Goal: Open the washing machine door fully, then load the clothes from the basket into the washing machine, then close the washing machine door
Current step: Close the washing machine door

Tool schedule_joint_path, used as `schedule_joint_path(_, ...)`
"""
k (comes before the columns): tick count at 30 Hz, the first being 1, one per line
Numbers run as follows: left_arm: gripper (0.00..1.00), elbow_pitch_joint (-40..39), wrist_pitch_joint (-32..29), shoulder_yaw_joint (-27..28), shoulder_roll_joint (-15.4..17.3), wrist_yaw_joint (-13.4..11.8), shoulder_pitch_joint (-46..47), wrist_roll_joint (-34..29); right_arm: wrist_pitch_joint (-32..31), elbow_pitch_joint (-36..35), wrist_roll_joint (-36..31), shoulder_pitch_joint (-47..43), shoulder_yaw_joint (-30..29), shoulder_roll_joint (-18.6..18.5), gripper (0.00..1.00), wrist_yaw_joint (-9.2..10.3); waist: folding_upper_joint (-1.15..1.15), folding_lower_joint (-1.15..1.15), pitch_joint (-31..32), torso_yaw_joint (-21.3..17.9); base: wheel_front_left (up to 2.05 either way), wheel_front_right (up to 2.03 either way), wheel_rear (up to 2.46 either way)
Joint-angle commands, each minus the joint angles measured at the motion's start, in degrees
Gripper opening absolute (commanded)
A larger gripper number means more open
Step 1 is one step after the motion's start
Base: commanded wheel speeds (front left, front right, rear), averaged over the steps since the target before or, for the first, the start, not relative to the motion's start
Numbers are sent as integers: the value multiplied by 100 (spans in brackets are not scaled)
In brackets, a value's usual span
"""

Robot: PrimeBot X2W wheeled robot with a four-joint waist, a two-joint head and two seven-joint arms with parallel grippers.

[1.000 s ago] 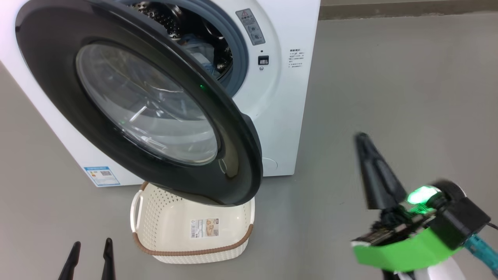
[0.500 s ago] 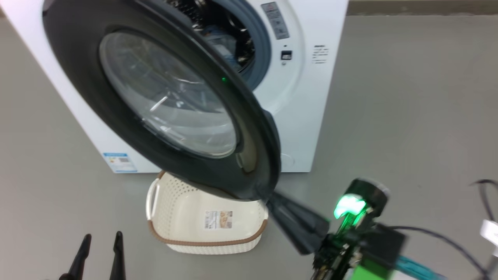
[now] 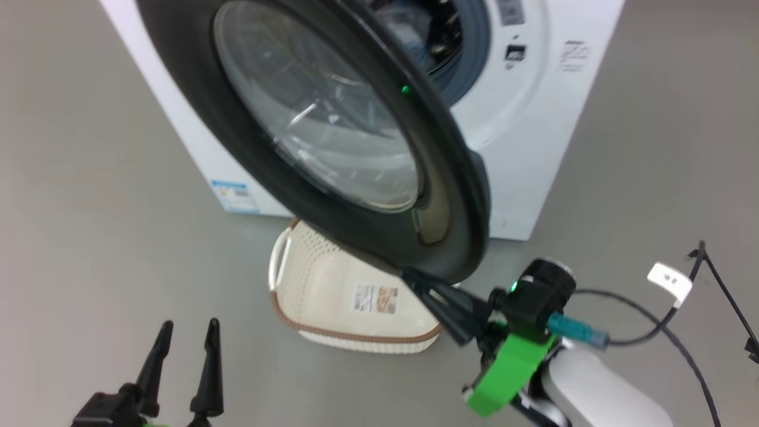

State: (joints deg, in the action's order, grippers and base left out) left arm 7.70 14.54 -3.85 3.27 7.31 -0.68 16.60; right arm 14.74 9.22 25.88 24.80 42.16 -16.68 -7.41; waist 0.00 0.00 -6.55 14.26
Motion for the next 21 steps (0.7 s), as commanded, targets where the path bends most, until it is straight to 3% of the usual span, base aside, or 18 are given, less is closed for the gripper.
schedule_joint_path(1,100,-110,46,144,36,18,256,45,26,3,25,153,-51,129,0,-8,0,0,-345,316,0,0,0)
schedule_joint_path(8,100,-100,46,44,4,18,439,114,26,660,-167,465,-691,489,0,-8,0,0,-650,450,0,0,0)
schedule_joint_path(15,100,-30,46,-264,-6,18,690,172,26,1133,-462,662,-2011,954,0,-8,0,0,-979,459,0,0,0)
schedule_joint_path(21,100,-21,46,-512,-18,18,952,273,26,1388,-676,1097,-2584,1110,0,-8,0,0,-1310,434,0,0,0)
